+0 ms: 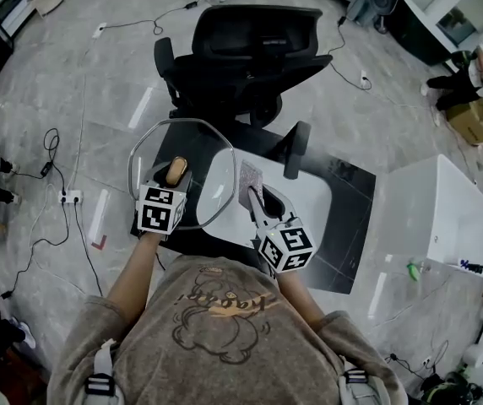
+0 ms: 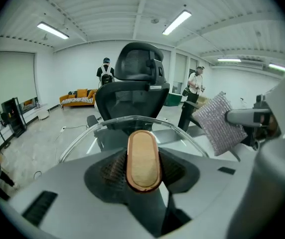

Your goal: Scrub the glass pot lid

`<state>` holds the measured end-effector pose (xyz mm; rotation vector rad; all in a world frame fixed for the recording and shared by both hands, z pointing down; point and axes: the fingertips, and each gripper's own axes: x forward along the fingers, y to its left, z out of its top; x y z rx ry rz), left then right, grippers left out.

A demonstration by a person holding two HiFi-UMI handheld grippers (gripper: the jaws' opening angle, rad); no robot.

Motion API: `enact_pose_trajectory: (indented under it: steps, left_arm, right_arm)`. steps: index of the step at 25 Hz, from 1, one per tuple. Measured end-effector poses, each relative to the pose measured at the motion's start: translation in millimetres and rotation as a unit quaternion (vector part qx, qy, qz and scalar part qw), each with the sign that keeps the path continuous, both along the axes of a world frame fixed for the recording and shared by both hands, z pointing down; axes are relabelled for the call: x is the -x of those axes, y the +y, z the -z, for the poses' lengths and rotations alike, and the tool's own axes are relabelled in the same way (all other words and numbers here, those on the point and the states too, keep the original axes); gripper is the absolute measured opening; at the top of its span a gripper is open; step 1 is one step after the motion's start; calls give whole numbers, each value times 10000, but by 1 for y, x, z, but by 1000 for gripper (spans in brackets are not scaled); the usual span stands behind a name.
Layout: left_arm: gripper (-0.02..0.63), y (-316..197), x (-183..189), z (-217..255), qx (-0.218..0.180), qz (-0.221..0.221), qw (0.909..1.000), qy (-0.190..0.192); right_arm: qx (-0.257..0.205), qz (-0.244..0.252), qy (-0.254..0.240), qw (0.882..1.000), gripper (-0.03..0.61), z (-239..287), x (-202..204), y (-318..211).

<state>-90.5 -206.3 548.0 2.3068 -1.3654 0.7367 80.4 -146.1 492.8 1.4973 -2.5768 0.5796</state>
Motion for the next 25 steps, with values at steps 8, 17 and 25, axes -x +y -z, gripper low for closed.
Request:
enact_pose_trajectory:
  steps: [8,17,25]
  left_arm:
    - [178,2,-2,35,578,336,9587,2766]
    - [178,14,-30,65,1292,159,8229,5531]
    - [178,24,-48,58,1516,-61,8202,5516]
  right_arm:
    - [-72,-478,-27,9988,84,6,-41,-12]
    - [-260,171,-583,9978,84,30,-9,-10]
    - [-535,443,-1003,9925,84,62,5,-5]
